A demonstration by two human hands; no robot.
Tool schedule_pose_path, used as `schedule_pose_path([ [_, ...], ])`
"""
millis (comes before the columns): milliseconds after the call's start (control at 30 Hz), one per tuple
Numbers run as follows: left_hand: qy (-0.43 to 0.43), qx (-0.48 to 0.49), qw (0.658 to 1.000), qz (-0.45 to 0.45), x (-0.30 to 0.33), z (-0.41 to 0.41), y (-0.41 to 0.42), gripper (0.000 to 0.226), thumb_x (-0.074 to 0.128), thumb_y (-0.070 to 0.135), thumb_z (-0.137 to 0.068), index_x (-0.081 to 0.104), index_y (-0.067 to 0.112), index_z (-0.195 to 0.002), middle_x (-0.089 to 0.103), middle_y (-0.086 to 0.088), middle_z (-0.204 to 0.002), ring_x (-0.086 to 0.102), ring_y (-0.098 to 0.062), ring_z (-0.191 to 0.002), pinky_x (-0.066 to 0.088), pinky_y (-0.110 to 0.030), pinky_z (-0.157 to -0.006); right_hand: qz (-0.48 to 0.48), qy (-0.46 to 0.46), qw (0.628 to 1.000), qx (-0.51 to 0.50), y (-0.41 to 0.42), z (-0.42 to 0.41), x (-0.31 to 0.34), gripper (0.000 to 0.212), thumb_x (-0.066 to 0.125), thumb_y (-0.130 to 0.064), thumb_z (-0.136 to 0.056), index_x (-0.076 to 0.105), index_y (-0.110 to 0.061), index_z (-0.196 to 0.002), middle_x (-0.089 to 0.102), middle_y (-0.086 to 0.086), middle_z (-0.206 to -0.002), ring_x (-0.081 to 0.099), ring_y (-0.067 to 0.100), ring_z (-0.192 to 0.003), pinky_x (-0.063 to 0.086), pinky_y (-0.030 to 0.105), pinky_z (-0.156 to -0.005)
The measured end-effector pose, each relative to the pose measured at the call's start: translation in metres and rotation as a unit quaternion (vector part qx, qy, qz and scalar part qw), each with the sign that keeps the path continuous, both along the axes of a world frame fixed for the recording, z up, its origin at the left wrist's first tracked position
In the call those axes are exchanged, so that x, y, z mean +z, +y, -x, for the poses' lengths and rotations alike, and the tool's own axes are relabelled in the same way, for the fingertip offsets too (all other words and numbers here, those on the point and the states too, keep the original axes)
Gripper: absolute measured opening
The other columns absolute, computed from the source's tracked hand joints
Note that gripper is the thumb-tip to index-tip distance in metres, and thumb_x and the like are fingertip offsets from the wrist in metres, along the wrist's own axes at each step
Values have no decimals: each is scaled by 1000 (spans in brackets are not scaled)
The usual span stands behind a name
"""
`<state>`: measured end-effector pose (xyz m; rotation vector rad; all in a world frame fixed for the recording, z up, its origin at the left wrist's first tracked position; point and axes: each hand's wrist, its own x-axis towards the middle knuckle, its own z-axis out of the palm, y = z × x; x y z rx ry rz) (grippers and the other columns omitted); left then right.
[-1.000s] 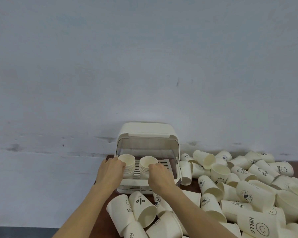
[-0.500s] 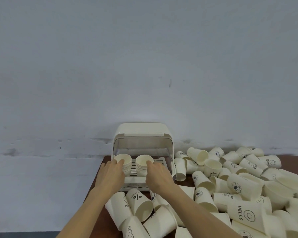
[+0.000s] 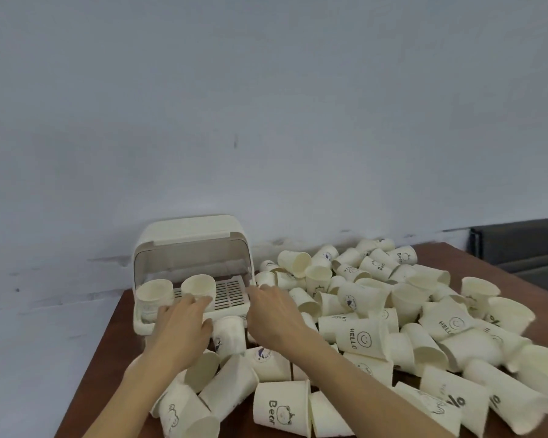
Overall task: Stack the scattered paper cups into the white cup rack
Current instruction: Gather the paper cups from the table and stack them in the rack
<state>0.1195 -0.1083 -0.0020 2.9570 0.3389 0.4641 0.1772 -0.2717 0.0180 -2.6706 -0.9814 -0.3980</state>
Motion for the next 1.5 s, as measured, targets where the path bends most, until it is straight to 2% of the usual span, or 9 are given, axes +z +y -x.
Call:
schedule_pose_path([
  [333, -28, -120, 992, 25, 1, -20, -83, 41, 45, 31, -96, 42, 37, -137, 53, 7, -120, 50, -17, -115, 31, -34, -99, -14, -37, 996, -77, -87, -16, 11, 13, 45, -9, -86, 52, -9, -96, 58, 12, -97, 52, 33, -91, 30, 36, -69],
  [667, -63, -279, 958, 19, 2, -46, -181, 40, 42, 24, -98, 49, 36, -135, 54, 7, -113, 50, -18, -110, 35, -29, -93, -21, -13, 980, -195, -181, -53, 18, 13, 46, -8, -81, 54, -8, -91, 62, 11, -93, 57, 33, -90, 40, 38, -67],
  [800, -85, -345, 934, -48, 1, -55, -209, 44, 73, 20, -76, 65, 38, -115, 58, 10, -83, 58, -13, -76, 34, -21, -67, 1, 25, 974, -225, -201, -68, 6, 4, 46, -7, -81, 46, -11, -81, 60, 12, -90, 58, 35, -91, 35, 36, -65],
  [867, -58, -369, 925, -71, 0, -57, -219, 44, 65, 17, -82, 61, 35, -122, 58, 7, -88, 56, -14, -81, 33, -22, -72, 13, 41, 971, -234, -207, -73, -1, 7, 46, -7, -81, 42, -13, -80, 59, 14, -95, 57, 35, -90, 34, 35, -67],
  [1000, -38, -342, 933, -106, -9, -70, -229, 43, 35, 15, -98, 43, 32, -137, 53, 0, -115, 48, -21, -103, 30, -29, -87, 25, 72, 967, -243, -211, -79, -8, 18, 46, -5, -81, 36, -12, -67, 45, 6, -78, 50, 32, -76, 35, 35, -67],
  [1133, -9, -334, 931, -144, -11, -76, -232, 42, 41, 9, -93, 49, 26, -131, 53, 0, -112, 48, -22, -103, 30, -29, -87, 35, 79, 966, -242, -212, -82, -9, 26, 46, -4, -81, 30, -14, -63, 32, 1, -66, 43, 29, -71, 32, 35, -65],
  [1267, -44, -330, 930, -158, -2, -77, -226, 20, 61, 17, -84, 65, 25, -101, 60, 5, -92, 55, -18, -88, 37, -27, -78, 33, 78, 966, -245, -208, -83, -10, 27, 46, -4, -81, 29, -15, -62, 32, 1, -66, 42, 28, -73, 32, 34, -65],
  [1367, -19, -307, 944, -116, 6, -74, -212, 24, 40, 18, -95, 60, 23, -108, 58, 4, -102, 53, -19, -97, 31, -28, -82, 31, 60, 965, -254, -202, -81, -11, 29, 46, -5, -83, 28, -15, -62, 34, 1, -67, 42, 27, -75, 32, 34, -66],
  [1500, -51, -276, 959, -24, 17, -69, -185, 24, 40, 27, -96, 63, 26, -104, 60, 6, -97, 56, -20, -94, 37, -30, -77, 3, 49, 956, -288, -194, -77, -11, 30, 45, -7, -87, 29, -16, -63, 35, 0, -69, 47, 25, -77, 36, 33, -67],
])
